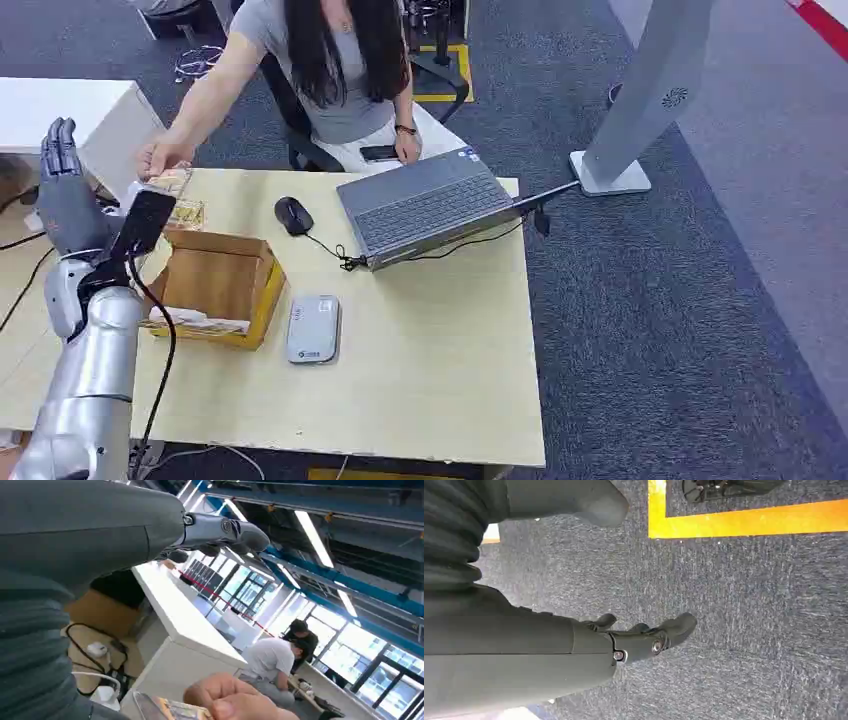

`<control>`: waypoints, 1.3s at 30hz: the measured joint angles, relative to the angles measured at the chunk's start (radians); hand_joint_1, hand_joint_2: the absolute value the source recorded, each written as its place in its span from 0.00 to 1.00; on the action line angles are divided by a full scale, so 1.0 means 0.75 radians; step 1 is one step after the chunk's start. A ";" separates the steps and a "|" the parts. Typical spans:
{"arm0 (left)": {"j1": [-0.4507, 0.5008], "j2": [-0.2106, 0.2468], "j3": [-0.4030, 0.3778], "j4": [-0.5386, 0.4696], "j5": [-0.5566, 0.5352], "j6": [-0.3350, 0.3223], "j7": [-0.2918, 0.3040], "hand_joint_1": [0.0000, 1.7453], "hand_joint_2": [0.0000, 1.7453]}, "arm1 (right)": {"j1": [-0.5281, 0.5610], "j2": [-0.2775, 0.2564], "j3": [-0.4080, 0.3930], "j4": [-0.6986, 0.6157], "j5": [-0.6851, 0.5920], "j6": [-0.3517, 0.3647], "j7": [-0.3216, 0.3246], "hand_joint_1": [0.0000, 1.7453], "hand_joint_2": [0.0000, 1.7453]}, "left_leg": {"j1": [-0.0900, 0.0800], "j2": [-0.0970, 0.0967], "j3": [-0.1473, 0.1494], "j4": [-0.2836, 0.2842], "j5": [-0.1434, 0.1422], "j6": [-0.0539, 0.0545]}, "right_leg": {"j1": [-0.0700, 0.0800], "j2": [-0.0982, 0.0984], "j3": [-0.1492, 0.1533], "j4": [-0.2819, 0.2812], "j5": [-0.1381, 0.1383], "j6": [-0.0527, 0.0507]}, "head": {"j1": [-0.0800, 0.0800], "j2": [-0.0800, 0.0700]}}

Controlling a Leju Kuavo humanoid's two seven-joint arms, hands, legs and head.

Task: Pass the card to the sensor for recognition and then transmit it.

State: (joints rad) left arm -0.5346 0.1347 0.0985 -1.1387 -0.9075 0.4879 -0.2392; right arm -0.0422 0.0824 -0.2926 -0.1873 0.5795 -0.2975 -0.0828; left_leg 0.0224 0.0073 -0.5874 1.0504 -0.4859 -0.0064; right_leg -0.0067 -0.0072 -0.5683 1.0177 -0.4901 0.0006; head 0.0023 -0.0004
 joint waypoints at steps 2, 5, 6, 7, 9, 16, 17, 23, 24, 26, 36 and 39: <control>-0.006 0.000 -0.030 0.017 -0.024 0.002 0.011 0.00 1.00 | 0.001 0.000 0.000 0.000 0.001 0.000 0.003 0.00 1.00 | 0.000 0.000 0.000 0.000 0.000 0.000 | 0.000 0.001 -0.001 0.000 0.000 0.000 | 0.000 0.000; -0.009 0.001 -0.050 0.038 -0.035 0.003 0.011 0.00 1.00 | 0.001 0.000 0.000 0.000 0.005 0.002 0.004 0.00 1.00 | 0.000 0.000 -0.001 0.000 0.000 0.000 | 0.000 0.001 -0.001 0.000 0.000 0.000 | 0.000 0.000; -0.009 0.001 -0.056 0.044 -0.037 0.003 0.011 0.00 1.00 | 0.001 0.000 0.000 0.000 0.007 0.002 0.004 0.00 1.00 | 0.000 0.000 -0.001 0.000 0.000 0.000 | 0.000 0.001 -0.001 0.000 0.000 0.000 | -0.001 0.000; -0.009 0.001 -0.058 0.048 -0.038 0.003 0.011 0.00 1.00 | 0.001 0.000 0.000 0.000 0.010 0.002 0.007 0.00 1.00 | 0.000 0.000 -0.001 0.000 0.000 0.000 | 0.000 0.001 -0.001 0.000 0.000 0.000 | 0.000 0.000; -0.009 0.001 -0.058 0.051 -0.040 0.004 0.011 0.00 1.00 | 0.001 0.000 0.000 0.000 0.011 0.005 0.009 0.00 1.00 | 0.000 0.000 -0.001 0.000 0.000 0.000 | 0.000 0.001 -0.001 0.000 0.000 0.000 | -0.001 0.000; -0.009 0.001 -0.060 0.097 -0.103 0.045 0.009 1.00 1.00 | 0.002 0.005 0.003 0.000 0.035 0.022 0.027 0.00 1.00 | 0.000 0.000 -0.001 0.000 0.000 0.000 | 0.000 0.001 -0.001 0.000 0.000 0.000 | 0.000 0.000; -0.008 0.001 -0.060 0.101 -0.108 0.047 0.008 1.00 1.00 | 0.002 0.006 0.003 0.000 0.035 0.023 0.027 0.00 1.00 | 0.000 0.000 -0.001 0.000 0.000 0.000 | 0.000 0.001 -0.001 0.000 0.000 0.000 | -0.001 0.000; -0.007 0.001 -0.061 0.114 -0.108 0.047 0.003 1.00 1.00 | 0.002 0.007 0.003 0.000 0.038 0.023 0.028 0.00 1.00 | 0.000 0.000 -0.001 0.000 0.000 0.000 | 0.000 0.001 -0.001 0.000 0.000 0.000 | -0.001 0.000; -0.006 0.001 -0.061 0.114 -0.107 0.047 0.000 1.00 1.00 | 0.002 0.007 0.003 0.000 0.038 0.023 0.028 0.00 1.00 | 0.000 0.000 -0.001 0.000 0.000 0.000 | 0.000 0.001 -0.001 0.000 0.000 0.000 | 0.000 0.000; -0.006 0.001 -0.061 0.114 -0.104 0.047 0.000 1.00 1.00 | 0.002 0.007 0.003 0.000 0.038 0.023 0.028 0.00 1.00 | 0.000 0.000 -0.001 0.000 0.000 0.000 | 0.000 0.001 -0.001 0.000 0.000 0.000 | -0.001 0.000; -0.001 0.000 -0.061 0.115 -0.097 0.039 -0.022 1.00 1.00 | 0.002 0.007 0.003 0.000 0.040 0.022 0.029 0.00 1.00 | 0.000 0.000 -0.001 0.000 0.000 0.000 | 0.000 0.001 -0.001 0.000 0.000 0.000 | -0.001 0.000; 0.005 -0.008 -0.062 0.115 -0.108 0.029 -0.033 1.00 1.00 | 0.002 0.007 0.003 0.000 0.040 0.022 0.028 0.00 1.00 | 0.000 0.000 -0.001 0.000 0.000 0.000 | 0.000 0.001 -0.001 0.000 0.000 0.000 | 0.000 0.000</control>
State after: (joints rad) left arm -0.5306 0.1285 0.0519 -1.0525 -0.9888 0.5096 -0.2640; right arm -0.0407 0.0877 -0.2903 -0.1873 0.6092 -0.2811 -0.0614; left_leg 0.0225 0.0074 -0.5883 1.0504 -0.4859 -0.0064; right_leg -0.0066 -0.0067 -0.5694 1.0177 -0.4901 0.0005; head 0.0023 -0.0004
